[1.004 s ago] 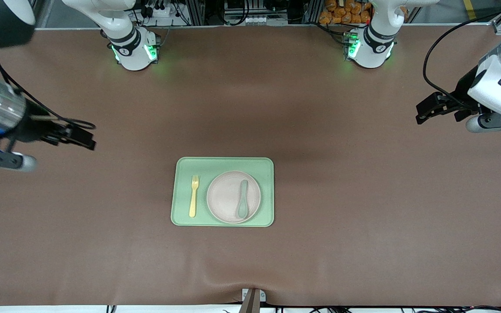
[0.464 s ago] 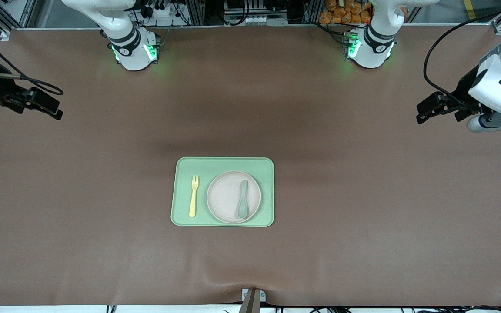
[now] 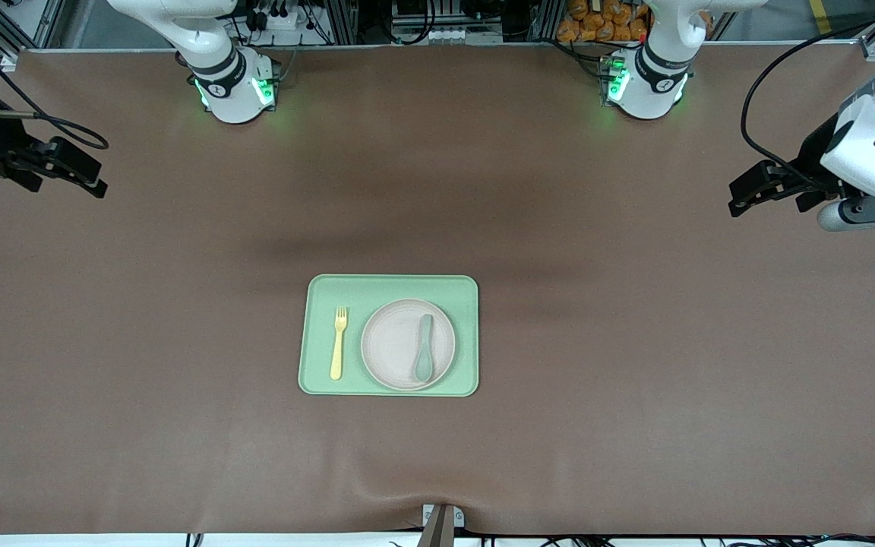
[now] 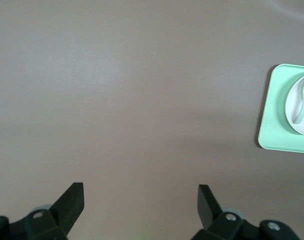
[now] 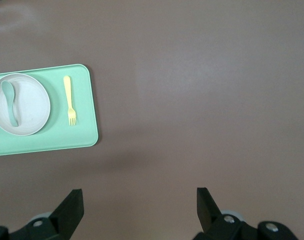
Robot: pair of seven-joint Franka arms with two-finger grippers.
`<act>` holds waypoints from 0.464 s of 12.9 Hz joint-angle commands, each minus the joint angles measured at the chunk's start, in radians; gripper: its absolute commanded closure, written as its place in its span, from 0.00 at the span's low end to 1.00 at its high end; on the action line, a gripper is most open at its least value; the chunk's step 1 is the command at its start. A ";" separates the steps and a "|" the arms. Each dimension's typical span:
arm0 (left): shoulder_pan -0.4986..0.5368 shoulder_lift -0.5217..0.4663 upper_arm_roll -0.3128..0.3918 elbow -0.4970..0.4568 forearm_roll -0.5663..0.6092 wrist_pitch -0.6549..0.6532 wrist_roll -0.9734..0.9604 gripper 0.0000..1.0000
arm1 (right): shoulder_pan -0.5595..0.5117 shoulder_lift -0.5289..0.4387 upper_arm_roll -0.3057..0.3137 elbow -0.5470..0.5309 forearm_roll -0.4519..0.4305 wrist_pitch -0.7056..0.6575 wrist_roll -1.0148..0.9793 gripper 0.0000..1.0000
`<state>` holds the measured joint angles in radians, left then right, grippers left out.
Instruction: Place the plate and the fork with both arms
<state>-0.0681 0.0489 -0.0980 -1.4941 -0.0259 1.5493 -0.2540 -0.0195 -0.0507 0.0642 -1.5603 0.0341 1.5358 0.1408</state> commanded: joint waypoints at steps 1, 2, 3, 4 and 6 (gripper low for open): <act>0.002 -0.021 0.001 -0.011 0.009 -0.006 0.021 0.00 | 0.004 0.021 -0.052 0.073 -0.005 -0.005 -0.137 0.00; 0.002 -0.021 0.001 -0.011 0.009 -0.006 0.019 0.00 | 0.003 0.023 -0.052 0.078 -0.017 -0.017 -0.133 0.00; 0.002 -0.021 -0.002 -0.009 0.009 -0.006 0.019 0.00 | 0.003 0.022 -0.052 0.079 -0.019 -0.034 -0.132 0.00; 0.002 -0.021 -0.002 -0.009 0.011 -0.006 0.019 0.00 | 0.003 0.020 -0.052 0.079 -0.020 -0.048 -0.132 0.00; 0.002 -0.021 -0.002 -0.009 0.009 -0.006 0.019 0.00 | 0.003 0.017 -0.050 0.079 -0.033 -0.065 -0.130 0.00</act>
<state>-0.0681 0.0487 -0.0981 -1.4941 -0.0259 1.5493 -0.2540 -0.0196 -0.0450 0.0112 -1.5094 0.0189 1.4982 0.0204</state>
